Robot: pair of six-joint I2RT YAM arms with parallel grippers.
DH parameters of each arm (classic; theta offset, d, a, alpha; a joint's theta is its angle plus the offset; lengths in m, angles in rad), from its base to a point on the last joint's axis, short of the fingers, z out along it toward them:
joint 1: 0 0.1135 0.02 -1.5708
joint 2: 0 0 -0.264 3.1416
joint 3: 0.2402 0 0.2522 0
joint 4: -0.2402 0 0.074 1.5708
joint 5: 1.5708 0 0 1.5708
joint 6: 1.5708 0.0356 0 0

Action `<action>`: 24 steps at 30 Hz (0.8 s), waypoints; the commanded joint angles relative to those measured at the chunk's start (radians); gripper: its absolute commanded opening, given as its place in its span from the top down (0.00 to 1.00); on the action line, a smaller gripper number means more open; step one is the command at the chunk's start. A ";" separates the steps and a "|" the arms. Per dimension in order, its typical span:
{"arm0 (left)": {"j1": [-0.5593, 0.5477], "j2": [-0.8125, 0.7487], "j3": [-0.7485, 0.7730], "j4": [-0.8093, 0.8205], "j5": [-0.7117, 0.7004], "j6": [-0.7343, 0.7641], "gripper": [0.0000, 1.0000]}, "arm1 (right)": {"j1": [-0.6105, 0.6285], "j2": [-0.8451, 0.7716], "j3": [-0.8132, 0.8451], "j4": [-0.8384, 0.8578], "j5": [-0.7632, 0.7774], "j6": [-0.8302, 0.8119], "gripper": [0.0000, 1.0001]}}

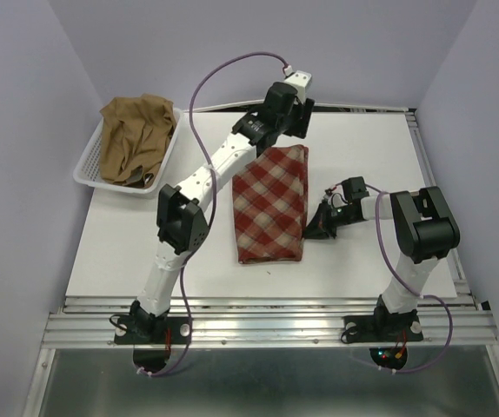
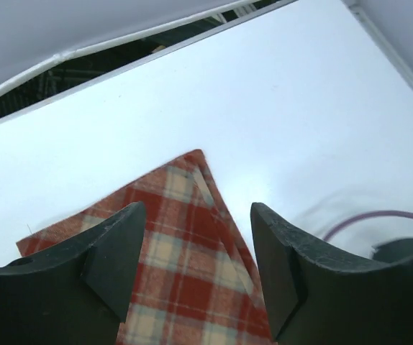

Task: Fold and stack the skirts
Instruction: Fold the skirt

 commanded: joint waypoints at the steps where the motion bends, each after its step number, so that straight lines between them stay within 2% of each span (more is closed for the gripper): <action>1: 0.005 0.117 0.020 0.013 -0.049 0.013 0.30 | 0.011 -0.006 -0.021 -0.021 0.076 -0.019 0.99; 5: 0.008 0.139 -0.005 0.105 -0.037 0.008 0.33 | 0.011 -0.006 -0.016 -0.018 0.076 -0.028 0.99; 8: 0.009 0.117 -0.038 0.125 -0.006 0.014 0.32 | 0.011 -0.013 -0.012 -0.018 0.075 -0.040 0.86; 9: 0.013 0.096 -0.099 0.137 0.017 0.026 0.28 | 0.011 -0.018 -0.009 -0.021 0.078 -0.048 0.77; 10: 0.014 0.071 -0.136 0.168 0.035 0.039 0.21 | 0.011 -0.032 -0.003 -0.031 0.082 -0.060 0.55; 11: 0.022 0.000 -0.228 0.189 0.043 0.048 0.07 | 0.011 -0.044 0.005 -0.047 0.092 -0.092 0.47; 12: 0.028 -0.049 -0.282 0.238 0.052 0.071 0.02 | 0.011 -0.058 0.026 -0.095 0.113 -0.123 0.38; 14: 0.061 -0.158 -0.394 0.286 0.144 0.126 0.01 | -0.001 -0.122 0.052 -0.161 0.133 -0.216 0.29; 15: 0.075 -0.273 -0.496 0.312 0.176 0.199 0.01 | -0.001 -0.147 0.089 -0.247 0.151 -0.251 0.24; 16: 0.112 -0.391 -0.596 0.317 0.272 0.241 0.01 | -0.018 -0.195 0.114 -0.292 0.156 -0.326 0.21; 17: 0.112 -0.392 -0.597 0.317 0.323 0.278 0.01 | -0.034 -0.217 0.140 -0.341 0.162 -0.379 0.19; 18: 0.153 -0.504 -0.691 0.312 0.365 0.309 0.01 | -0.035 -0.236 0.172 -0.445 0.164 -0.444 0.17; 19: 0.176 -0.556 -0.730 0.285 0.429 0.370 0.01 | -0.035 -0.265 0.248 -0.500 0.165 -0.617 0.15; 21: 0.236 -0.692 -0.860 0.227 0.466 0.436 0.01 | -0.044 -0.292 0.313 -0.631 0.214 -0.748 0.15; 22: 0.250 -0.731 -0.903 0.204 0.503 0.558 0.02 | -0.044 -0.308 0.345 -0.649 0.228 -0.902 0.15; 23: 0.261 -0.815 -0.954 0.181 0.505 0.635 0.02 | -0.044 -0.323 0.352 -0.668 0.228 -0.967 0.14; 24: 0.269 -0.861 -1.071 0.168 0.508 0.704 0.01 | -0.044 -0.361 0.353 -0.663 0.216 -1.027 0.14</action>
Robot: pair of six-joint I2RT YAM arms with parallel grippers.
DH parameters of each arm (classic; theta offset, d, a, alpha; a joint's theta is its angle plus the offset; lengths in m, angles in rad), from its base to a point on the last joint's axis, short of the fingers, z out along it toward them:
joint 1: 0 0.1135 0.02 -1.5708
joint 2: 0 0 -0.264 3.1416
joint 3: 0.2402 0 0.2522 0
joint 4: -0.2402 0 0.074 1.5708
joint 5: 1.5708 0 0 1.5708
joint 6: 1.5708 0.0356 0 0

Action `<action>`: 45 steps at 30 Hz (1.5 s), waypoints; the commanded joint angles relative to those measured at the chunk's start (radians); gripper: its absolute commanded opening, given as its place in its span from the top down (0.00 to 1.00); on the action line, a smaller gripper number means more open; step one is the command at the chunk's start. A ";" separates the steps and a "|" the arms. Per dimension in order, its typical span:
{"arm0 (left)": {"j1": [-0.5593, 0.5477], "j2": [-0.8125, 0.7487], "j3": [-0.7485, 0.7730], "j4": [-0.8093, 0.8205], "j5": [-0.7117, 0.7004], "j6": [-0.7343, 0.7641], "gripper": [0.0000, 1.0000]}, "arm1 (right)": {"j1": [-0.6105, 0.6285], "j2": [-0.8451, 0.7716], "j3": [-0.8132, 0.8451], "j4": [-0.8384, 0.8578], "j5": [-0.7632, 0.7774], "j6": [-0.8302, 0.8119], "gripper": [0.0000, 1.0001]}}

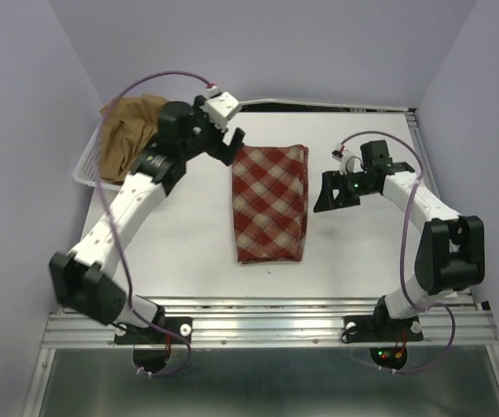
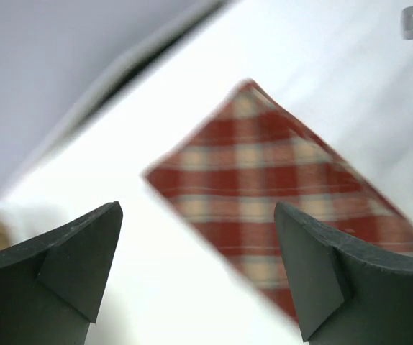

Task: Fold and stack the skirts
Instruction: Fold the skirt

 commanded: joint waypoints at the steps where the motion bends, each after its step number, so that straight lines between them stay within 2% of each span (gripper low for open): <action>1: 0.031 -0.213 -0.269 -0.038 0.144 0.391 0.02 | 0.000 -0.123 0.055 -0.155 0.039 -0.476 0.14; 2: 0.031 -0.303 -0.408 -0.027 0.156 0.529 0.02 | 0.023 -0.154 0.010 -0.115 0.031 -0.577 0.13; 5: 0.033 -0.443 -0.632 0.039 0.196 0.750 0.05 | 0.103 -0.280 -0.149 0.060 0.085 -0.839 0.11; 7: 0.033 -0.493 -0.697 0.068 0.242 0.824 0.06 | 0.155 -0.376 -0.254 0.199 0.090 -1.020 0.11; 8: 0.033 -0.499 -0.736 0.072 0.261 0.855 0.06 | 0.176 -0.409 -0.359 0.238 0.093 -1.073 0.11; 11: 0.035 -0.493 -0.786 0.065 0.342 0.996 0.06 | 0.248 -0.525 -0.512 0.399 0.091 -1.243 0.10; 12: 0.033 -0.489 -0.802 0.068 0.360 1.088 0.06 | 0.279 -0.548 -0.596 0.481 0.083 -1.262 0.09; 15: 0.030 -0.450 -0.862 0.063 0.394 1.249 0.06 | 0.314 -0.584 -0.676 0.567 0.053 -1.365 0.07; 16: 0.028 -0.440 -0.879 0.069 0.399 1.368 0.07 | 0.325 -0.587 -0.717 0.587 0.044 -1.430 0.07; 17: 0.027 -0.432 -0.898 0.083 0.400 1.412 0.07 | 0.325 -0.585 -0.736 0.601 0.034 -1.463 0.07; 24: -0.045 -0.354 -0.995 0.213 0.403 1.578 0.11 | 0.336 -0.530 -0.867 0.778 -0.067 -1.619 0.08; 29: -0.096 -0.327 -1.023 0.261 0.396 1.587 0.12 | 0.347 -0.493 -0.891 0.910 -0.072 -1.626 0.08; 34: -0.119 -0.289 -1.055 0.342 0.391 1.587 0.12 | 0.347 -0.464 -0.885 0.873 -0.154 -1.742 0.08; 39: -0.131 -0.268 -1.083 0.362 0.387 1.650 0.12 | 0.356 -0.329 -0.865 0.910 -0.182 -1.819 0.12; 45: -0.139 -0.261 -1.113 0.353 0.377 1.755 0.13 | 0.367 -0.256 -0.848 0.913 -0.210 -1.879 0.36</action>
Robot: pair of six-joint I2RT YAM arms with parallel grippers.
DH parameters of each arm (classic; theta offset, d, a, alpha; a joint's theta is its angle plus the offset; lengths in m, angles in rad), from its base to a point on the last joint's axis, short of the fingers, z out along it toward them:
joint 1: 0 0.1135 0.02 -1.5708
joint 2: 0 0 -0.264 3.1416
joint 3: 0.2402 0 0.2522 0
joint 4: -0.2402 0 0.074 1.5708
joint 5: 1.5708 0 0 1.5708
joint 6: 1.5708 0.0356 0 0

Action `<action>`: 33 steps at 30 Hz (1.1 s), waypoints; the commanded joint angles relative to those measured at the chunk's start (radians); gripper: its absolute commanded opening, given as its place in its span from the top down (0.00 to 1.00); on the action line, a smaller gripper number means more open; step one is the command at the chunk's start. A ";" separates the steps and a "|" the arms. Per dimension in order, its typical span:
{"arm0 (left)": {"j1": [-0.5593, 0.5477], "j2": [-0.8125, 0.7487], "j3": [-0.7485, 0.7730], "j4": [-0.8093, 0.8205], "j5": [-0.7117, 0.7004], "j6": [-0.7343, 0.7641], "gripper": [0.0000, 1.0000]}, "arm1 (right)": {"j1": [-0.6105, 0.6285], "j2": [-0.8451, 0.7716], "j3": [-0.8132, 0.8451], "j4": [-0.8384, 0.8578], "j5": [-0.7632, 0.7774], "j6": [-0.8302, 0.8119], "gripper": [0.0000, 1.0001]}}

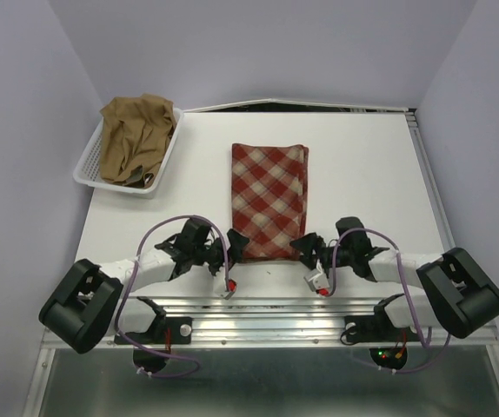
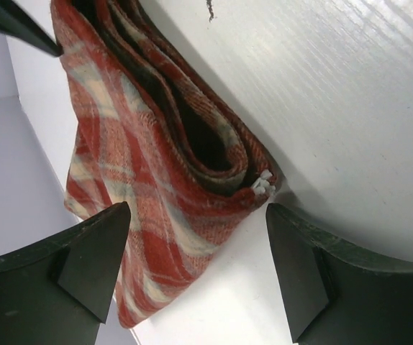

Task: Fold and stack the skirts
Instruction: Fold the skirt

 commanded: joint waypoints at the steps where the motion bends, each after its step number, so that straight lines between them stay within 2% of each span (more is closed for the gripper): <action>1: -0.005 0.002 -0.040 0.020 0.013 0.128 0.14 | 0.019 0.032 0.005 -0.037 -0.025 -0.070 0.45; 3: -0.005 0.014 -0.046 0.012 0.014 0.158 0.17 | 0.030 0.037 0.007 -0.050 -0.025 -0.067 0.52; 4: -0.009 0.020 -0.046 0.012 0.014 0.163 0.19 | 0.030 0.041 0.005 -0.047 -0.025 -0.058 0.59; 5: -0.010 0.026 -0.043 0.011 0.013 0.162 0.24 | 0.030 0.041 0.005 -0.041 -0.027 -0.029 0.62; 6: -0.011 0.035 -0.040 0.011 0.011 0.157 0.35 | 0.030 0.043 0.004 -0.023 -0.027 -0.015 0.64; 9: -0.011 0.054 -0.032 0.017 0.003 0.149 0.47 | 0.030 0.046 -0.006 0.009 -0.024 0.029 0.69; 11: -0.011 0.054 -0.019 0.023 0.009 0.123 0.57 | 0.030 0.043 -0.007 0.031 -0.030 0.066 0.80; 14: -0.011 0.051 -0.012 0.026 0.017 0.106 0.62 | 0.030 0.038 -0.009 0.084 -0.046 0.134 0.92; 16: -0.011 0.046 -0.014 0.026 0.025 0.105 0.71 | 0.030 0.018 -0.003 0.116 -0.066 0.198 0.99; 17: -0.011 0.034 -0.015 0.026 0.031 0.093 0.80 | 0.030 0.011 -0.001 0.124 -0.073 0.245 0.99; 20: -0.013 -0.007 -0.015 0.012 0.057 0.067 0.89 | 0.030 -0.041 0.016 0.108 -0.080 0.316 0.99; 22: -0.013 -0.069 -0.003 -0.020 0.074 -0.002 0.99 | 0.030 -0.107 0.034 0.059 -0.079 0.388 0.99; 25: -0.014 -0.161 0.036 -0.092 0.103 -0.149 1.00 | 0.030 -0.184 0.068 -0.032 -0.076 0.515 0.99; 27: -0.014 -0.240 0.061 -0.124 0.114 -0.240 1.00 | 0.030 -0.264 0.086 -0.047 -0.051 0.673 0.99; 33: -0.014 -0.481 0.119 -0.155 0.117 -0.672 1.00 | 0.030 -0.439 0.152 -0.095 0.081 1.096 0.99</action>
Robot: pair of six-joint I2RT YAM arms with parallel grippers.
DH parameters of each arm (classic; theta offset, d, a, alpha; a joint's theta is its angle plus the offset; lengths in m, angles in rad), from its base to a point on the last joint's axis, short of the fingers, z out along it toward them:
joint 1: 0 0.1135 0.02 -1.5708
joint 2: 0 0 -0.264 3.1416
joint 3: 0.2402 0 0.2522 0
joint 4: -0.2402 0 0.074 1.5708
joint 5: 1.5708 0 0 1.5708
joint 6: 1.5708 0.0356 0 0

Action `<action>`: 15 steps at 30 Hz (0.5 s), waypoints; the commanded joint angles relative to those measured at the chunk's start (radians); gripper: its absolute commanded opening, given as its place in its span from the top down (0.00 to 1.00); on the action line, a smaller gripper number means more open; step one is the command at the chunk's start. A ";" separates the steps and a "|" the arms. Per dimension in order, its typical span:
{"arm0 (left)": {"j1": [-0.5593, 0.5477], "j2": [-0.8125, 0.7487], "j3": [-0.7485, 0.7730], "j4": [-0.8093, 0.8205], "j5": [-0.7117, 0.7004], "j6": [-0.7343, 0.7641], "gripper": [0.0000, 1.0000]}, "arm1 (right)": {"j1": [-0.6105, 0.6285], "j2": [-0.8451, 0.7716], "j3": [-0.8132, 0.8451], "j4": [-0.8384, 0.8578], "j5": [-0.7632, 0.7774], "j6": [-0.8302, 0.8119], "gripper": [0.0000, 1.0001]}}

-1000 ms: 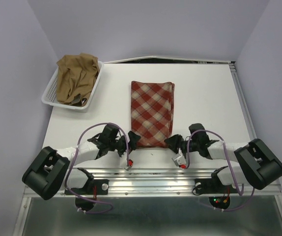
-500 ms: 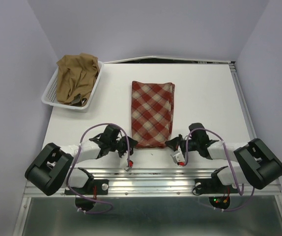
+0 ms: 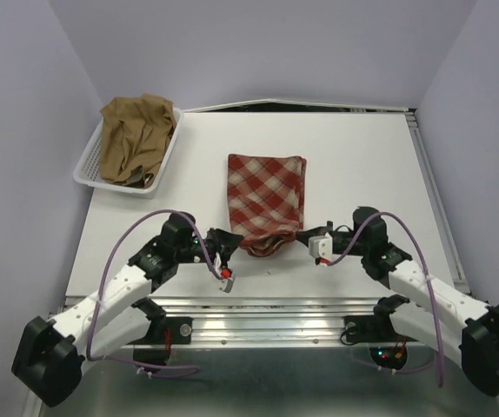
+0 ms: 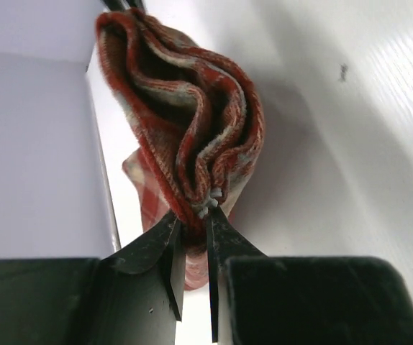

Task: Fold and stack the skirts
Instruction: Fold the skirt

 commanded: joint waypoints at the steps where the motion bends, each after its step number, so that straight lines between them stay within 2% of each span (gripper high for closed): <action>1: -0.006 -0.166 0.084 -0.053 0.048 -0.394 1.00 | 0.007 -0.100 0.089 -0.058 0.095 0.376 0.99; 2: -0.006 -0.221 0.095 -0.071 0.048 -0.489 1.00 | 0.007 -0.123 0.098 -0.075 0.106 0.456 0.99; 5: -0.008 -0.295 0.137 -0.104 0.044 -0.638 1.00 | 0.007 -0.214 0.147 -0.164 0.152 0.564 0.99; 6: -0.008 -0.324 0.147 -0.104 0.038 -0.737 1.00 | 0.007 -0.231 0.161 -0.185 0.167 0.639 0.99; 9: -0.008 -0.328 0.196 -0.096 -0.010 -0.871 1.00 | 0.007 -0.265 0.205 -0.213 0.223 0.738 0.99; 10: -0.008 -0.320 0.213 -0.078 -0.021 -0.960 1.00 | 0.007 -0.243 0.221 -0.213 0.236 0.753 0.99; 13: -0.006 -0.271 0.230 0.009 -0.028 -1.095 1.00 | 0.007 -0.161 0.286 -0.213 0.263 0.805 0.99; 15: -0.005 -0.184 0.259 0.047 -0.065 -1.150 1.00 | 0.007 -0.032 0.329 -0.213 0.270 0.850 0.99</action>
